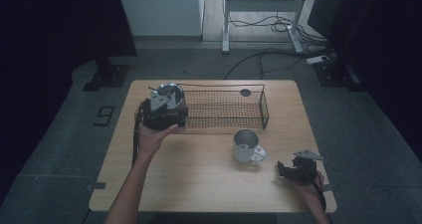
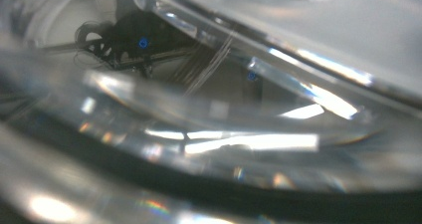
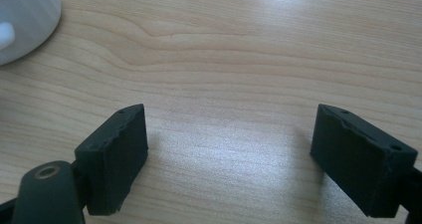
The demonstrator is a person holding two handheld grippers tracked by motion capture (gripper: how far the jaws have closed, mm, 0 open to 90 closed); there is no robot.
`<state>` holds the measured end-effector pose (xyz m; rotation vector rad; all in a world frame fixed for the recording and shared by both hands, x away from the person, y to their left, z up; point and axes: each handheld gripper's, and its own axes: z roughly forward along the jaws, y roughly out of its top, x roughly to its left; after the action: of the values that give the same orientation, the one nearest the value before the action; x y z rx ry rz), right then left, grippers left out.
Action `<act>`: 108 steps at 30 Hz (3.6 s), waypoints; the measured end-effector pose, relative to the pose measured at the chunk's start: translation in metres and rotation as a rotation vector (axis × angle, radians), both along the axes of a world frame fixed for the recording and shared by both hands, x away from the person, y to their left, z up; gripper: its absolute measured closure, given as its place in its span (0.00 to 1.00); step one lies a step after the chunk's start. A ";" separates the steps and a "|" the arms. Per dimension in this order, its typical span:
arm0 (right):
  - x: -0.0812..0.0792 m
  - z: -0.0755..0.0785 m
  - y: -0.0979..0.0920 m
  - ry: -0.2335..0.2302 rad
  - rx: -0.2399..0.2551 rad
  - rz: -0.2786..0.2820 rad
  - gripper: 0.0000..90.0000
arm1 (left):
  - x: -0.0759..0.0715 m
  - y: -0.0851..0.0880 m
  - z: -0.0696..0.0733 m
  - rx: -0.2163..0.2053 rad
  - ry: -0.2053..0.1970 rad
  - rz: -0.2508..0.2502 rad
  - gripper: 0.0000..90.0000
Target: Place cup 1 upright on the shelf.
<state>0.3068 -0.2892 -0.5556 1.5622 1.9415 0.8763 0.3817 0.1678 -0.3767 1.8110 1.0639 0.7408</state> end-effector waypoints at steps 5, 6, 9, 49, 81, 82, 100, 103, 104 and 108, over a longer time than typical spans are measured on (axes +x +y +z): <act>0.000 0.000 0.000 0.000 0.000 0.000 0.16 | 0.001 -0.005 0.003 0.000 -0.005 -0.011 0.04; 0.000 0.000 0.000 0.000 0.000 0.000 0.16 | 0.001 -0.006 0.003 -0.002 -0.005 -0.012 0.04; 0.000 0.000 0.000 0.000 0.000 0.000 0.16 | 0.002 -0.010 0.004 -0.002 -0.006 -0.019 0.04; 0.000 0.000 0.000 -0.004 -0.001 -0.005 0.17 | 0.051 -0.027 0.002 -0.014 0.018 -0.015 0.04; 0.000 0.000 0.000 -0.003 -0.001 -0.006 0.17 | 0.084 -0.038 0.001 0.001 0.039 -0.004 0.04; 0.000 0.000 0.000 -0.003 -0.001 -0.006 0.17 | 0.086 -0.039 0.000 -0.001 0.044 -0.002 0.04; 0.000 0.000 0.000 -0.003 -0.001 -0.005 0.17 | 0.108 -0.048 -0.013 -0.004 0.071 0.022 0.04; 0.000 0.000 0.000 -0.003 -0.001 -0.005 0.17 | 0.111 -0.049 -0.016 -0.014 0.072 0.031 0.04; 0.000 0.000 0.000 -0.003 -0.001 -0.005 0.17 | 0.113 -0.049 -0.016 -0.022 0.074 0.033 0.04; 0.000 0.000 0.000 -0.003 -0.001 -0.005 0.17 | 0.114 -0.050 -0.019 -0.015 0.075 0.039 0.04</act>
<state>0.3065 -0.2892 -0.5556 1.5642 1.9348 0.8751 0.4960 0.1182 -0.3955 1.8215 1.1534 0.6911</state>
